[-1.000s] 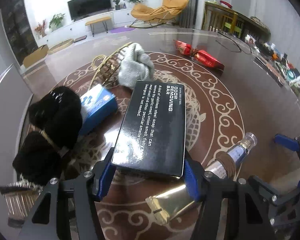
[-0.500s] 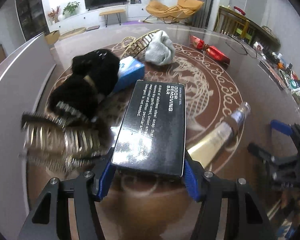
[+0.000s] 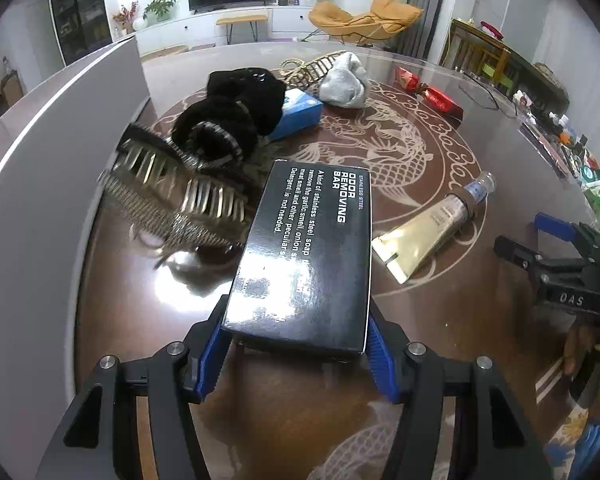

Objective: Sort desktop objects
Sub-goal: 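Lift the soap box with left tool while right tool moves to the gold tube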

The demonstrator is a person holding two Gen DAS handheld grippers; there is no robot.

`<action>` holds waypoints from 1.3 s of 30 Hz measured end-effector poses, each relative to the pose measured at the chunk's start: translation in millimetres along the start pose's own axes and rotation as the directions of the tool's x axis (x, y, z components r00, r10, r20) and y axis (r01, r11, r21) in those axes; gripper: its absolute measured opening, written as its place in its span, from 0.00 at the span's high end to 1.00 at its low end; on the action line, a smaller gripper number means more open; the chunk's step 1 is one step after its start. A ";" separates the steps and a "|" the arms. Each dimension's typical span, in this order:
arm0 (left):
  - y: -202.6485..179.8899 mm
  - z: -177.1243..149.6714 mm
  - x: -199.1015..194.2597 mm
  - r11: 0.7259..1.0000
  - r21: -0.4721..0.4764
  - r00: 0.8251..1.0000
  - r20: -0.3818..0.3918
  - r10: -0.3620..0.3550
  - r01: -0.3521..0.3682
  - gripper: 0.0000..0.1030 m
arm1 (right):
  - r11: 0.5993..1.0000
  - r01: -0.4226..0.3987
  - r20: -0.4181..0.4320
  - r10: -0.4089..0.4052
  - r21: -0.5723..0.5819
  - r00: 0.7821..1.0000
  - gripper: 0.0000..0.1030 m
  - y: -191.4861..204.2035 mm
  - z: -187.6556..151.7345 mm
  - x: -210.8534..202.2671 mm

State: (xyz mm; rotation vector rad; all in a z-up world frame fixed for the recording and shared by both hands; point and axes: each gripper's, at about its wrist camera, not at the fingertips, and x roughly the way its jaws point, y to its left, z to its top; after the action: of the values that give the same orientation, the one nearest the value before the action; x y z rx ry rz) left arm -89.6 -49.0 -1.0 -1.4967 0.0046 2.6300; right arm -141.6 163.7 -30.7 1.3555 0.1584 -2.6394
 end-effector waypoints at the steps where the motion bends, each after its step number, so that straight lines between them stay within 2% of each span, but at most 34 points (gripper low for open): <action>1: 2.1 -1.1 -1.5 1.000 -0.004 1.000 -0.003 -0.005 0.005 0.41 | 1.000 0.000 0.000 0.000 0.000 1.000 0.00 0.2 0.0 0.1; 8: 11.5 -7.9 -8.4 1.000 -0.003 1.000 -0.004 0.019 -0.019 0.39 | 1.000 0.000 0.000 0.000 0.000 1.000 0.00 0.0 0.0 0.0; 12: 17.6 -9.0 -19.9 1.000 -0.019 1.000 0.026 0.007 -0.006 0.38 | 1.000 0.000 0.000 0.000 0.000 1.000 0.00 0.3 0.0 0.1; 15: 20.8 -8.4 -25.7 0.999 -0.014 0.999 0.045 0.029 -0.029 0.33 | 1.000 0.000 0.000 0.000 0.000 1.000 0.00 0.0 0.0 0.0; 18: 22.4 -5.0 -28.7 1.000 -0.015 0.998 0.061 0.028 -0.027 0.32 | 1.000 0.000 0.000 0.000 0.000 1.000 0.00 0.0 0.0 0.0; 23: 9.8 6.2 -15.8 0.995 0.095 0.998 0.057 0.027 -0.032 0.27 | 1.000 0.000 0.000 0.000 0.000 1.000 0.00 0.0 0.0 0.0; 27: -3.0 14.3 1.8 0.985 0.171 1.000 0.025 -0.018 0.014 0.18 | 1.000 0.000 0.000 0.000 0.000 1.000 0.00 0.0 0.1 -0.1; 30: -11.1 17.3 9.3 0.978 0.210 1.000 0.017 -0.016 0.013 0.18 | 1.000 0.000 0.000 0.000 0.000 1.000 0.00 0.1 0.2 -0.1; 35: -21.0 17.3 19.6 0.973 0.232 1.000 0.013 0.008 -0.011 0.18 | 1.000 0.001 0.000 -0.001 0.000 1.000 0.00 0.3 0.3 -0.1; 39: -17.9 15.3 20.4 0.980 0.199 1.000 0.017 -0.019 0.015 0.20 | 1.000 0.001 0.000 -0.001 0.000 1.000 0.00 0.2 0.3 -0.3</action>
State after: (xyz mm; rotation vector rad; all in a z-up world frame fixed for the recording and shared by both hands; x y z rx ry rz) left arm -111.2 -28.3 -9.7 -1.4001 0.2452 2.5425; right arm -141.6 163.5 -30.3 1.3555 0.1590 -2.6403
